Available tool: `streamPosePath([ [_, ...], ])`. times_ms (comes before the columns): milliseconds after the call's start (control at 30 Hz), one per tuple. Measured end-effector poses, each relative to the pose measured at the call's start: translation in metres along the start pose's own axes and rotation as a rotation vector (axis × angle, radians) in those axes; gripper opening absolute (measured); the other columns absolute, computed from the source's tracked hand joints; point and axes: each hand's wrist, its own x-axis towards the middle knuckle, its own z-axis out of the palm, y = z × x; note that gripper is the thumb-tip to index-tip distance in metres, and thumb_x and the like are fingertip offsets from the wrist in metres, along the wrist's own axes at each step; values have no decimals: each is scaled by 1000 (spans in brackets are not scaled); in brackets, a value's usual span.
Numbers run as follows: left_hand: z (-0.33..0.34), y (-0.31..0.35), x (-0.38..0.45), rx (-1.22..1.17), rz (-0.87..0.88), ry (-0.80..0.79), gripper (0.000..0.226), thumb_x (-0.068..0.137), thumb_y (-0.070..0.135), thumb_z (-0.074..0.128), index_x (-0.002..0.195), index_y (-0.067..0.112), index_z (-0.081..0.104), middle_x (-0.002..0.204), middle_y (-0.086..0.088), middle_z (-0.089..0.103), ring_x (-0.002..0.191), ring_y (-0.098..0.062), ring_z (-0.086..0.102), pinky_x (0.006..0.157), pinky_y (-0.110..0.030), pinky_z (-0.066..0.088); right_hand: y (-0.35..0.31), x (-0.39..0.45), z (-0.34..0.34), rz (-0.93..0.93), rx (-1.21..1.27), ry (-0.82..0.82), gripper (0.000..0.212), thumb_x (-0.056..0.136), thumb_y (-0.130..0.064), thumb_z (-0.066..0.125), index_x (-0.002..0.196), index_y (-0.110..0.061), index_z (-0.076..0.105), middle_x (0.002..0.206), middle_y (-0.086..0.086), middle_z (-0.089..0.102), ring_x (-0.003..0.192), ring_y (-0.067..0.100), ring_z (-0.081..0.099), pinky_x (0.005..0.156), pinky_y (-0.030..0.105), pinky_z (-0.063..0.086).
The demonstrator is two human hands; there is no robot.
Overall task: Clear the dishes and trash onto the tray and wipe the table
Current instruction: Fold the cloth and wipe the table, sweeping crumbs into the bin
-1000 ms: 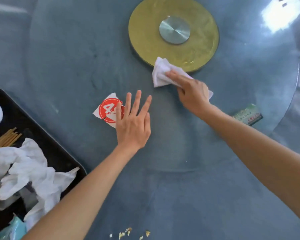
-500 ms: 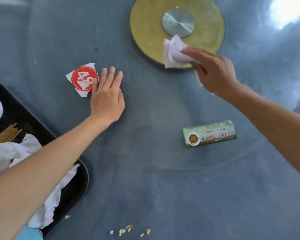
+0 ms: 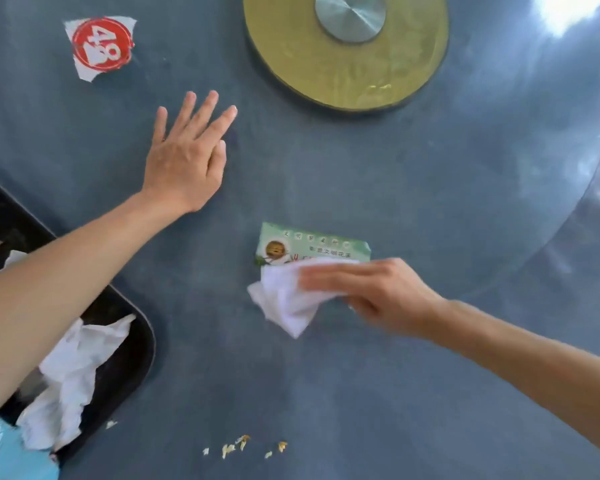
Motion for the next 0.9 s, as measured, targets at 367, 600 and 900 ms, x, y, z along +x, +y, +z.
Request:
streamPosePath([
  [367, 41, 105, -57, -11, 3, 37, 57, 103, 32, 33, 159, 29, 29, 169, 3, 19, 157, -21, 12, 124, -55, 6, 87, 96, -46, 624, -321, 391, 54, 97, -19, 52, 144, -44, 57, 139, 0, 67, 115, 33, 67, 80, 37, 52],
  [600, 23, 36, -33, 22, 116, -7, 56, 103, 29, 25, 160, 28, 25, 168, 7, 21, 157, -19, 12, 124, -53, -1, -11, -19, 39, -76, -86, -66, 77, 69, 14, 51, 132, -24, 71, 138, -8, 67, 81, 22, 71, 42, 31, 41],
  [900, 20, 81, -58, -125, -35, -56, 57, 101, 37, 30, 158, 29, 32, 170, -8, 14, 157, -26, 7, 123, -57, 2, 160, 73, -120, 826, -320, 545, 45, 108, -32, 40, 151, -46, 46, 143, 3, 63, 123, 37, 61, 93, 41, 48],
])
